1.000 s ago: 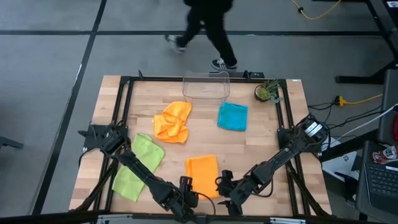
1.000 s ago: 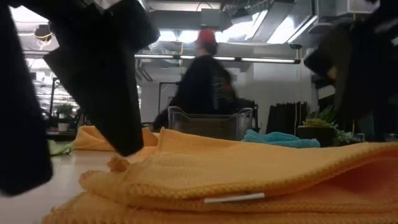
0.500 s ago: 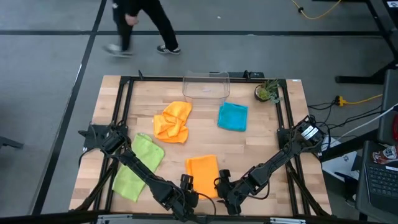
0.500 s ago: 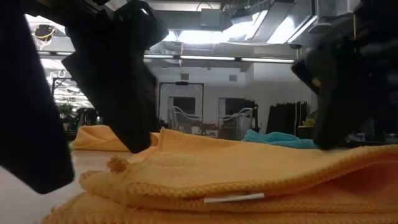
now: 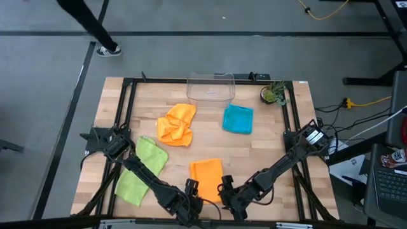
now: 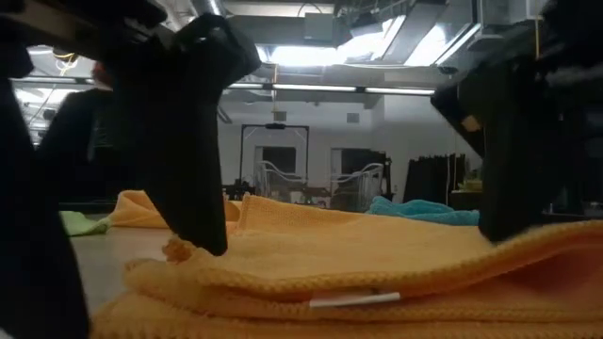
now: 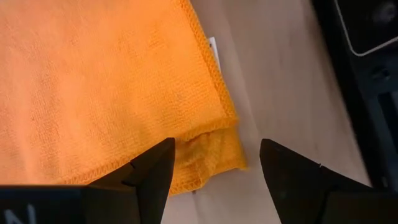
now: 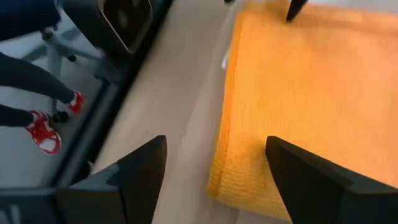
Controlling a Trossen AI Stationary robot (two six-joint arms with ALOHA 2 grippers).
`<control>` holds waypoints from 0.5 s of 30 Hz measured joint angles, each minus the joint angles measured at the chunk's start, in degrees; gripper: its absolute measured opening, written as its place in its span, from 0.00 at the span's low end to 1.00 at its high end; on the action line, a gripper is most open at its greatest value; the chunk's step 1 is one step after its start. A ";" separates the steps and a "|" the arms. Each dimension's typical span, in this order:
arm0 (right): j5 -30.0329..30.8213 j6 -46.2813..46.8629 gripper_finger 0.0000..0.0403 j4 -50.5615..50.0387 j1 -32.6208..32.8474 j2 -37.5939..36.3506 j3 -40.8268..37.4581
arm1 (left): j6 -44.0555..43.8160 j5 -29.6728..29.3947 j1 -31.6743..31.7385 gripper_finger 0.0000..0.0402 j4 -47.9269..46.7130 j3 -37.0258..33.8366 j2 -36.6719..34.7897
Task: Fold microfiber towels
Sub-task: Fold the bottom orange microfiber cloth
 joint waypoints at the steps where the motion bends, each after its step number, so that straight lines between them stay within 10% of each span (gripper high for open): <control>1: 0.07 0.01 0.69 -0.07 0.00 0.41 -0.03 | 0.23 0.14 0.15 0.57 0.16 0.00 0.12; 15: 3.07 2.89 0.65 -0.52 0.02 3.46 0.19 | -0.87 0.90 -0.17 0.49 0.70 0.22 2.39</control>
